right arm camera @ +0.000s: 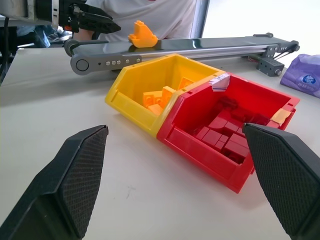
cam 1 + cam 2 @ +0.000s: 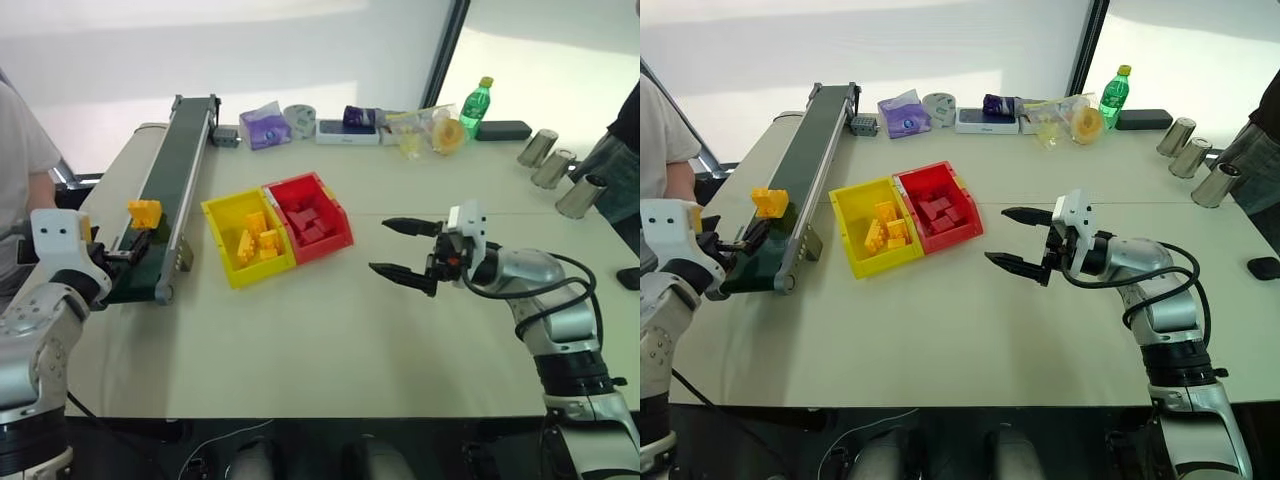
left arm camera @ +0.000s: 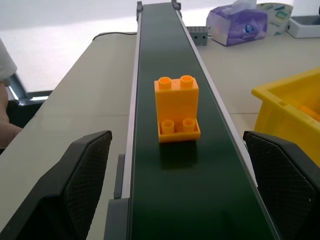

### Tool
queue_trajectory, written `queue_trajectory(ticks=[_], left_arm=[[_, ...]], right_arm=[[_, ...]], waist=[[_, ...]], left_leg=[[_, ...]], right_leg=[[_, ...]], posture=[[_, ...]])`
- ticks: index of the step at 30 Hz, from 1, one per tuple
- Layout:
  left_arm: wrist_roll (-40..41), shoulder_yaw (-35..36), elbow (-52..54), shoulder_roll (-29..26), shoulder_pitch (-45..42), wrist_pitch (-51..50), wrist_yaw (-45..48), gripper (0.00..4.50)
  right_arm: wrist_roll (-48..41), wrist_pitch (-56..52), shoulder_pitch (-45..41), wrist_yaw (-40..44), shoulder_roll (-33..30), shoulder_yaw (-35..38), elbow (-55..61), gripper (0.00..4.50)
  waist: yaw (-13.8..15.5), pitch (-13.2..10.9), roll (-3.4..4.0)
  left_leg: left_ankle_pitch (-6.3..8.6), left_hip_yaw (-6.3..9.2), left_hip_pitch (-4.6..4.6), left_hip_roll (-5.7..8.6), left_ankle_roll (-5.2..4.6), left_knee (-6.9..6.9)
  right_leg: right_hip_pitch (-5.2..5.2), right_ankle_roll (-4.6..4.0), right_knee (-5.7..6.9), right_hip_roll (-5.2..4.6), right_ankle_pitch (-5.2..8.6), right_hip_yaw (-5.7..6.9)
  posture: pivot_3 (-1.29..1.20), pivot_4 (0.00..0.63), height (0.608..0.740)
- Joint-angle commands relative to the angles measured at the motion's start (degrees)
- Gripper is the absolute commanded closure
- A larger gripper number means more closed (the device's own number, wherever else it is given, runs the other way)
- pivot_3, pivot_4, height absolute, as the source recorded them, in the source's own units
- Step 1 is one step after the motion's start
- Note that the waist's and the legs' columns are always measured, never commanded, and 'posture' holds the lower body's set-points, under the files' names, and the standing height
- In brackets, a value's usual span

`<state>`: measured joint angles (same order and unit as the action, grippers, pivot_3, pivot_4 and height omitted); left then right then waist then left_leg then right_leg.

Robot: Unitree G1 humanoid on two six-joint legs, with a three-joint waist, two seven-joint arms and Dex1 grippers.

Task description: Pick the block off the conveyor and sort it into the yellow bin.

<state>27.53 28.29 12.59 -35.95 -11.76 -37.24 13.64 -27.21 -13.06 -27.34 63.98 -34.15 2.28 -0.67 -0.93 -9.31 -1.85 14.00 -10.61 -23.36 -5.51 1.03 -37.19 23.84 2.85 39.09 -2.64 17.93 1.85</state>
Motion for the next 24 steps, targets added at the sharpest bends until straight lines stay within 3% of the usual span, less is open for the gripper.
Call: queue_trajectory(ticks=[1,6,7,10,13,14,24], left_arm=[[-0.35,0.07,-0.42,-0.5,-1.19,1.02,1.09,0.06],[-1.39,-0.54,-2.27,-0.02,-1.6,2.0,1.38,0.06],[-1.41,-0.8,-2.33,0.12,-1.35,2.12,1.82,0.29],[-0.72,-0.85,-2.27,1.14,-1.41,2.12,2.37,1.39],[-0.99,-0.68,-1.95,1.55,-1.45,1.93,2.36,3.02],[-0.87,-0.62,-1.75,1.59,-1.35,1.6,2.44,3.21],[5.11,-1.85,4.7,3.6,-10.36,-2.4,0.74,3.16]], right_arm=[[-0.42,1.1,-0.22,-0.06,-0.3,1.44,1.07,0.0],[-0.48,1.07,-0.49,-0.03,-0.48,1.56,1.05,0.0],[-0.51,1.08,-0.51,-0.02,-0.55,1.64,1.04,0.0],[-0.54,1.0,-0.51,-0.09,-0.67,1.79,1.15,0.0],[-0.6,0.72,-0.68,-0.3,-0.69,1.86,1.34,0.0],[-0.61,0.62,-0.75,-0.37,-0.69,1.84,1.42,0.0],[-0.67,-0.59,-1.65,-1.66,-0.26,1.19,2.5,0.0]], waist=[[0.0,0.0,0.0],[0.01,0.0,0.0],[0.01,0.0,0.0],[0.06,0.0,0.0],[0.06,0.0,0.0],[0.05,0.0,0.0],[0.28,0.0,-0.01]], left_leg=[[0.0,0.0,0.0,0.0,0.0,0.0],[0.0,0.0,0.0,0.0,0.0,0.0],[0.0,0.0,0.0,0.0,0.0,0.0],[0.0,0.0,0.0,0.0,0.0,0.0],[0.0,0.0,0.0,0.0,0.0,-0.01],[0.0,0.0,0.0,0.0,0.0,0.0],[0.0,0.03,-0.03,0.02,0.0,-0.05]], right_leg=[[0.0,0.0,0.0,0.0,0.0,0.0],[0.0,0.0,0.0,0.0,0.0,0.0],[0.01,0.0,0.0,0.0,0.0,0.0],[0.0,0.0,0.0,0.01,0.0,0.0],[0.0,0.0,0.0,0.01,0.0,0.0],[0.0,0.0,0.0,0.01,0.0,0.0],[-0.04,0.02,0.0,-0.01,-0.01,0.01]], posture=[[0.0,0.15,0.74],[0.0,0.15,0.74],[0.0,0.15,0.74],[0.0,0.15,0.74],[0.0,0.15,0.74],[0.0,0.15,0.74],[0.0,0.15,0.74]])
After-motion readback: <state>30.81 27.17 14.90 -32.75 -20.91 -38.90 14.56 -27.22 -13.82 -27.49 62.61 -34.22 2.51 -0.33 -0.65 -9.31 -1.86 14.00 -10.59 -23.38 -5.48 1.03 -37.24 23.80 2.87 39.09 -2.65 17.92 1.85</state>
